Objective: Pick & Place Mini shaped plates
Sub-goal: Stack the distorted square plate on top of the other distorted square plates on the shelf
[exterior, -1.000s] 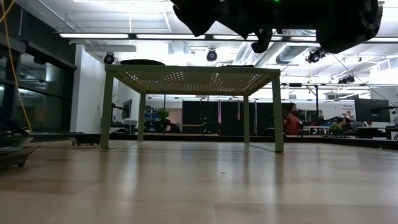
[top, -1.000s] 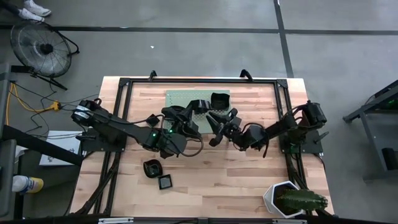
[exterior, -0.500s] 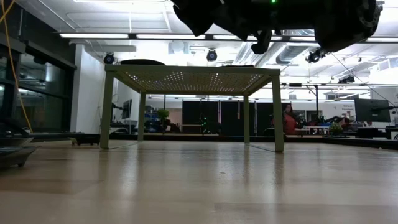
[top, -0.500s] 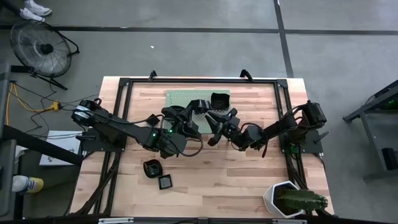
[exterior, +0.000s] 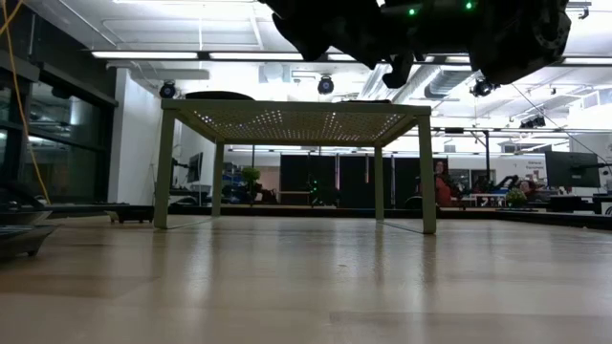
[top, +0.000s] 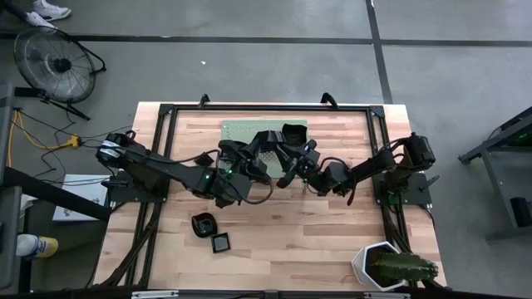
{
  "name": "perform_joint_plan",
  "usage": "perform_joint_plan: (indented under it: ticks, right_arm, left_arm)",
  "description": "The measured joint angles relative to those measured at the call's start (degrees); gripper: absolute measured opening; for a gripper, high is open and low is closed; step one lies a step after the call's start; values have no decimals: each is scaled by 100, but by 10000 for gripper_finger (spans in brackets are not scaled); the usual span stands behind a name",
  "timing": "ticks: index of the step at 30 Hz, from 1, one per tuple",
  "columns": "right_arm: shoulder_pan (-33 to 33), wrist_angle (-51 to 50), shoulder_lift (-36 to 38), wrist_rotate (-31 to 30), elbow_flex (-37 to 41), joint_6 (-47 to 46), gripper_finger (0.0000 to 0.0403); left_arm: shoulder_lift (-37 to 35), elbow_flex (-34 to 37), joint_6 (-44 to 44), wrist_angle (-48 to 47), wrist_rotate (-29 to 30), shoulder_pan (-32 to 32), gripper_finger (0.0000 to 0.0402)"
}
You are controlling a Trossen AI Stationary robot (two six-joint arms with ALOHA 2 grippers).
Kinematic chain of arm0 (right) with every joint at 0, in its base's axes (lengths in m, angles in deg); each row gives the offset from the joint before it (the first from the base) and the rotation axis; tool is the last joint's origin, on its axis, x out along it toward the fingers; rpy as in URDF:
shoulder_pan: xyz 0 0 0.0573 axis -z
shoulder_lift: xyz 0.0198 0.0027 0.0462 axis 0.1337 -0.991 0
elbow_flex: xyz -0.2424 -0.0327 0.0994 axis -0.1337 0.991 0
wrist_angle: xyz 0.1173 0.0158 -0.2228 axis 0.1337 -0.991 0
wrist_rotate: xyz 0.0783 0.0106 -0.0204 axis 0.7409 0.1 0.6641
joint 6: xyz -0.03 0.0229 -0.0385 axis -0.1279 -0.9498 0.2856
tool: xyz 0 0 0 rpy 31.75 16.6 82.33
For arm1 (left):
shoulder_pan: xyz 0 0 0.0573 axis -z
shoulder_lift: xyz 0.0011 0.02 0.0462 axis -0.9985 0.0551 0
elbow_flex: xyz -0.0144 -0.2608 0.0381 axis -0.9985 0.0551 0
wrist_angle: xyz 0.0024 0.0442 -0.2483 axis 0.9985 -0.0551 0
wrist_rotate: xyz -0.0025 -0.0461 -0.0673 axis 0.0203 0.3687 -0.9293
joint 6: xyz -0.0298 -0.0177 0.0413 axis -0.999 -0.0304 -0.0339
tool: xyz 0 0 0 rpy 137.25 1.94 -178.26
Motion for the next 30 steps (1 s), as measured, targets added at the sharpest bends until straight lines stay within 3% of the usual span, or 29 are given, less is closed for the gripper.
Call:
perform_joint_plan:
  ticks: [16, 27, 30]
  right_arm:
    - [120, -20, 0, 20, 2, 0, 91]
    - [118, -29, 0, 70, 2, 155, 8]
    - [120, -32, 0, 65, 2, 182, 5]
  left_arm:
    - [0, 0, 299, 247, -158, 2, 0]
    - [0, 0, 325, 249, -173, 4, 0]
    - [0, 0, 341, 249, -173, 4, 0]
